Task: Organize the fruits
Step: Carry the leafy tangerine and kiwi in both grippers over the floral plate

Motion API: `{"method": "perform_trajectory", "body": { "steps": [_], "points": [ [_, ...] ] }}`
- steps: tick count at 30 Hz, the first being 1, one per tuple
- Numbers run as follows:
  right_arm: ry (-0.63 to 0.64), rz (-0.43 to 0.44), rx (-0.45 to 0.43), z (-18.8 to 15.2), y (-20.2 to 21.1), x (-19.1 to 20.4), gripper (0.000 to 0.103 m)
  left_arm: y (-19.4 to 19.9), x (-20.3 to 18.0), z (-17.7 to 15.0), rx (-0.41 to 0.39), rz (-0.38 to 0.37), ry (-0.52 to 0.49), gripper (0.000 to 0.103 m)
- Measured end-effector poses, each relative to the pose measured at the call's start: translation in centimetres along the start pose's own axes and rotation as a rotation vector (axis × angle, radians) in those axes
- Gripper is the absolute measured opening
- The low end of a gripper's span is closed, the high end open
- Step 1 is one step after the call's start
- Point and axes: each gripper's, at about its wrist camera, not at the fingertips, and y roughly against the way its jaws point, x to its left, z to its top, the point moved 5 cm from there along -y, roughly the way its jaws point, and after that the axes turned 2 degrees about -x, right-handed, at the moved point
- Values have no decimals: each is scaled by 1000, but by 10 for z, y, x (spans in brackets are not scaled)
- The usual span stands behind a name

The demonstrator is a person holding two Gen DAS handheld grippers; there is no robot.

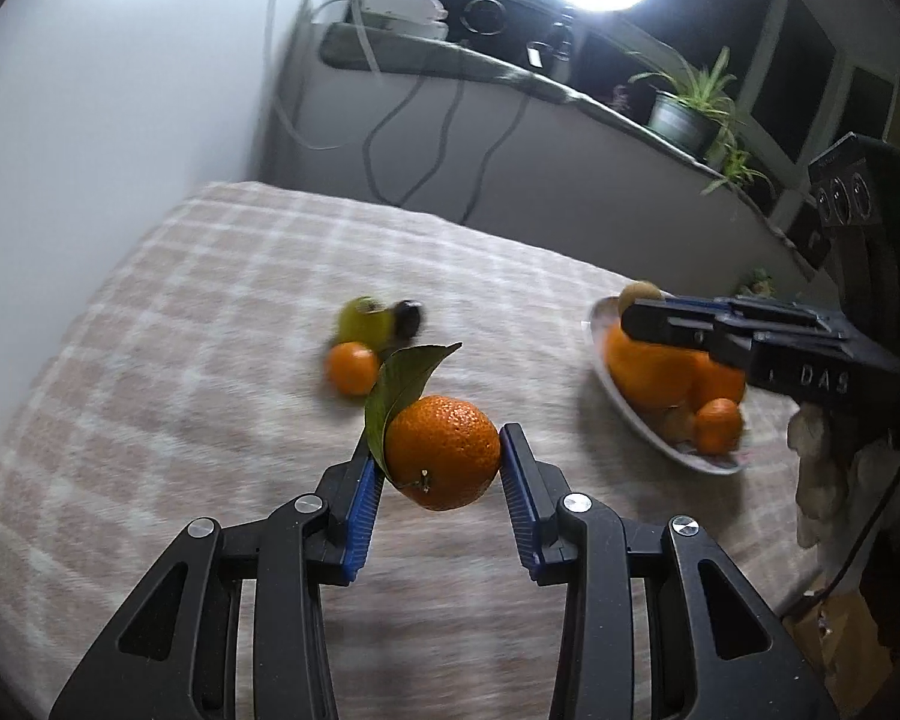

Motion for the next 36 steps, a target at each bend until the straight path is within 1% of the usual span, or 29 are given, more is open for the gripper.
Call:
{"method": "perform_trajectory", "body": {
  "steps": [4, 8, 16, 23, 36],
  "points": [
    [-39, -44, -26, 1, 20, -32, 26, -8, -27, 2, 6, -41, -30, 37],
    [-78, -79, -36, -3, 31, -60, 26, -14, -52, 4, 13, -77, -63, 37],
    [-138, -120, -30, -13, 34, -104, 26, -31, -98, 1, 44, -136, -124, 37],
    [-157, -127, -19, -18, 30, -120, 26, -44, -124, -2, 67, -155, -165, 37],
    [-169, -121, -5, -18, 24, -131, 26, -54, -141, -2, 78, -154, -204, 37]
  ]
}}
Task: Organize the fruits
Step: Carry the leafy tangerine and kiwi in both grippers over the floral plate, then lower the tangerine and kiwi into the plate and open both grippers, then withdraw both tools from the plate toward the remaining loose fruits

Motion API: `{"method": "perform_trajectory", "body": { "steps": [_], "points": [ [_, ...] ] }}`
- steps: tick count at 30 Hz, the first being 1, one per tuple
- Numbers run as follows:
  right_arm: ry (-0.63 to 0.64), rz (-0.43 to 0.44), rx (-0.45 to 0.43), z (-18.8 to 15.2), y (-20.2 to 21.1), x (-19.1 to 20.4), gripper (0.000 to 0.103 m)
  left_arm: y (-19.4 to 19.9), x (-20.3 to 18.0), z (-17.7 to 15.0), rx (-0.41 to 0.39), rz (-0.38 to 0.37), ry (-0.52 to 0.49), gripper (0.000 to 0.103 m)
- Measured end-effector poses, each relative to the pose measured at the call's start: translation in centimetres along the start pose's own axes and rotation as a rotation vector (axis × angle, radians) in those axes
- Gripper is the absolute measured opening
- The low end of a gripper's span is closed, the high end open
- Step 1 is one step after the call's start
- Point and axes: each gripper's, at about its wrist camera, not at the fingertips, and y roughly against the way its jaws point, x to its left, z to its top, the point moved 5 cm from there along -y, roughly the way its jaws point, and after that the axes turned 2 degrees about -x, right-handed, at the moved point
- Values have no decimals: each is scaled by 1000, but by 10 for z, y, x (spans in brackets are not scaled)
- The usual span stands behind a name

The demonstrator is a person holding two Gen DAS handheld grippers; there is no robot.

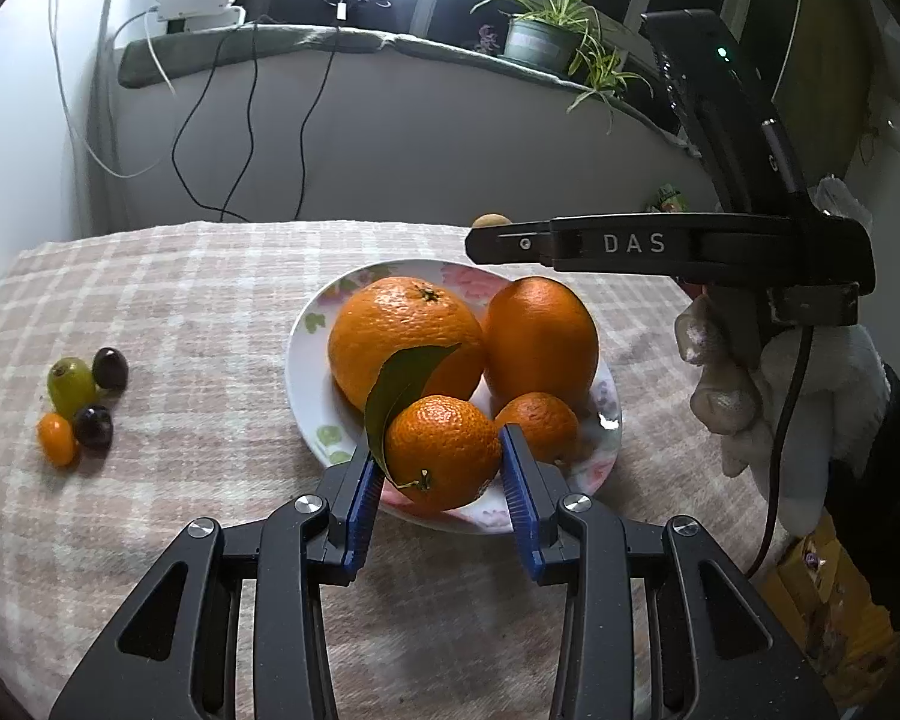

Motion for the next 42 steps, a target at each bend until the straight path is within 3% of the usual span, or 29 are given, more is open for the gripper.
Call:
{"method": "perform_trajectory", "body": {
  "steps": [9, 13, 17, 20, 29, 42],
  "points": [
    [-6, 2, -4, -2, -2, 1, 27, -4, -3, -1, 6, 10, -17, 37],
    [-3, -6, -22, 0, 0, 1, 54, -5, -5, -1, 4, 20, -27, 37],
    [-5, -5, -33, 2, 4, 2, 61, -4, -6, 1, -8, 27, -30, 50],
    [-6, -12, -46, 3, 8, 2, 71, -3, -7, 2, -15, 33, -40, 52],
    [-7, -15, -52, 5, 14, 2, 78, -1, -5, 1, -13, 36, -33, 52],
    [39, 2, -59, 10, 19, 23, 79, 17, 19, -2, -36, 45, 9, 52]
  ]
}}
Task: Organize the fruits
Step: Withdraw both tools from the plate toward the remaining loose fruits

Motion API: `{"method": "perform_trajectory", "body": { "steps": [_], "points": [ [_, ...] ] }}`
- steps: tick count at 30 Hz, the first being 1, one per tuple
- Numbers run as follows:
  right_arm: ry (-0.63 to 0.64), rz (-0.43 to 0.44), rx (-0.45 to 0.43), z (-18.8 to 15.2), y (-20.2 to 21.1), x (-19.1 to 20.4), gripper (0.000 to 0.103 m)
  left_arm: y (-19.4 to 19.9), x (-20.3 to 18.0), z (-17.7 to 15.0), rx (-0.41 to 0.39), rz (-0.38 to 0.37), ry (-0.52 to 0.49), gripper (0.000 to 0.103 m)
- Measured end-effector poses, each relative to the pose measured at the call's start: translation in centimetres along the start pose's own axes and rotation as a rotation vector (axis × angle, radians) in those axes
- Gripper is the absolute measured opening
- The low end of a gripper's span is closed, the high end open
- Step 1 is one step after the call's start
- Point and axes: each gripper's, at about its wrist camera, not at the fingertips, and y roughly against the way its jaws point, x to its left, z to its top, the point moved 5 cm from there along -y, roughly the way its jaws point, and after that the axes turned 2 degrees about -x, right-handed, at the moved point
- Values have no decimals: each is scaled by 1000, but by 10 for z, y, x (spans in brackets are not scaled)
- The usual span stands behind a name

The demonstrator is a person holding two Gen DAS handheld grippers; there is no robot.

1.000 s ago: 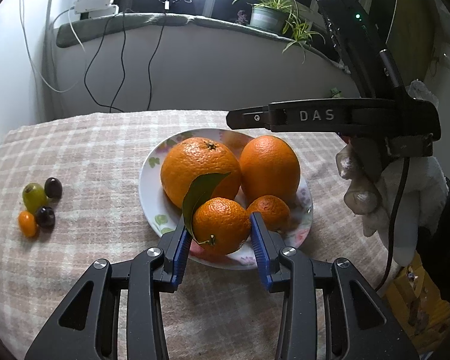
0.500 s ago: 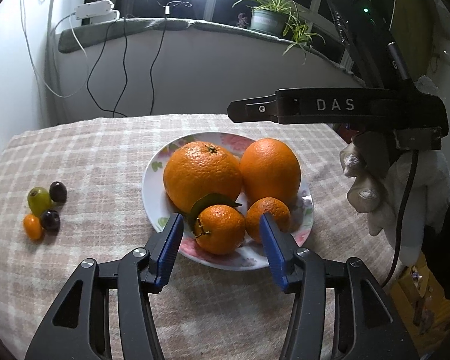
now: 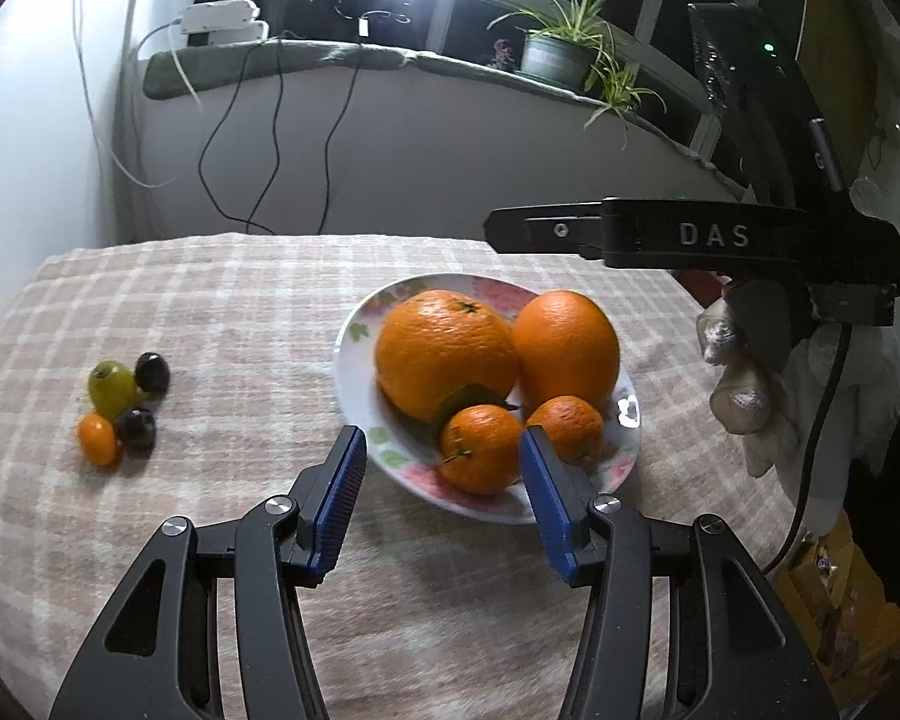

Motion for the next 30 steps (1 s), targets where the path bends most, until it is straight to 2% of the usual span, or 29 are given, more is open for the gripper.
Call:
{"method": "perform_trajectory", "body": {
  "steps": [8, 18, 23, 30],
  "points": [
    [68, 32, 4, 6, -5, 29, 79, 13, 37, -8, -6, 71, 27, 52],
    [177, 87, 1, 18, -14, 70, 79, 34, 100, -21, -8, 160, 113, 52],
    [204, 112, 49, 23, -29, 93, 79, 39, 125, -23, -14, 179, 143, 43],
    [157, 177, 153, 30, -59, 116, 77, 33, 149, -18, -1, 190, 149, 36]
  ]
}}
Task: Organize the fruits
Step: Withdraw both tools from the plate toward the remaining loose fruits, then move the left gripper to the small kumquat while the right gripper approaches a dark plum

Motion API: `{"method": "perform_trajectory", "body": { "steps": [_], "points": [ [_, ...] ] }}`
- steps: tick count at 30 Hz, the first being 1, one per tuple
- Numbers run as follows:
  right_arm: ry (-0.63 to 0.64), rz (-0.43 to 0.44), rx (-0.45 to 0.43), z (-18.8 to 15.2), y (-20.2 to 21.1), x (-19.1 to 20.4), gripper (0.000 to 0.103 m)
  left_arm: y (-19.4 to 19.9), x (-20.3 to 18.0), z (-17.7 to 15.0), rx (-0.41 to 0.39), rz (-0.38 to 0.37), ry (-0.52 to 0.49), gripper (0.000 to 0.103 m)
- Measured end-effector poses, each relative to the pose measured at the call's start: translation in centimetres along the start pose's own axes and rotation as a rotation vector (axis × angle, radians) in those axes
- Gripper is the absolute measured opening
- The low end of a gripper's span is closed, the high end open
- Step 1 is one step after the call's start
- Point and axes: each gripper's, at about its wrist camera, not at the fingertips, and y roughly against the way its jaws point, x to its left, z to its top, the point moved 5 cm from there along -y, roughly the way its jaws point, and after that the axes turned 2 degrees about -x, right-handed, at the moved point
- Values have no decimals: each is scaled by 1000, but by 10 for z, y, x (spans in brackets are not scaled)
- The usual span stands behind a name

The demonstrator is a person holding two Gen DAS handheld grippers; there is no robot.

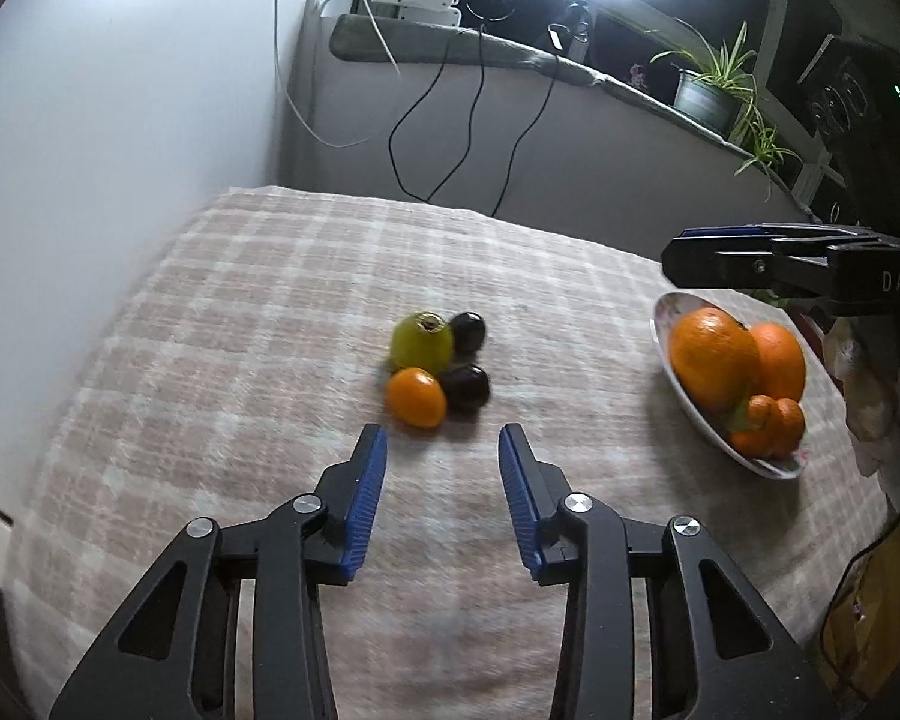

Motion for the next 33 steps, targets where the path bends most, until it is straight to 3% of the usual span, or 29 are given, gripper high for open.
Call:
{"method": "perform_trajectory", "body": {
  "steps": [4, 10, 33],
  "points": [
    [-86, 57, 73, 7, -25, 1, 60, -8, 8, 4, 15, 4, -6, 32],
    [-169, 91, 155, 12, -59, 3, 46, -19, 10, 6, 42, 4, -39, 31],
    [-215, 77, 276, 16, -116, 12, 40, -44, 13, 12, 95, -12, -67, 31]
  ]
}}
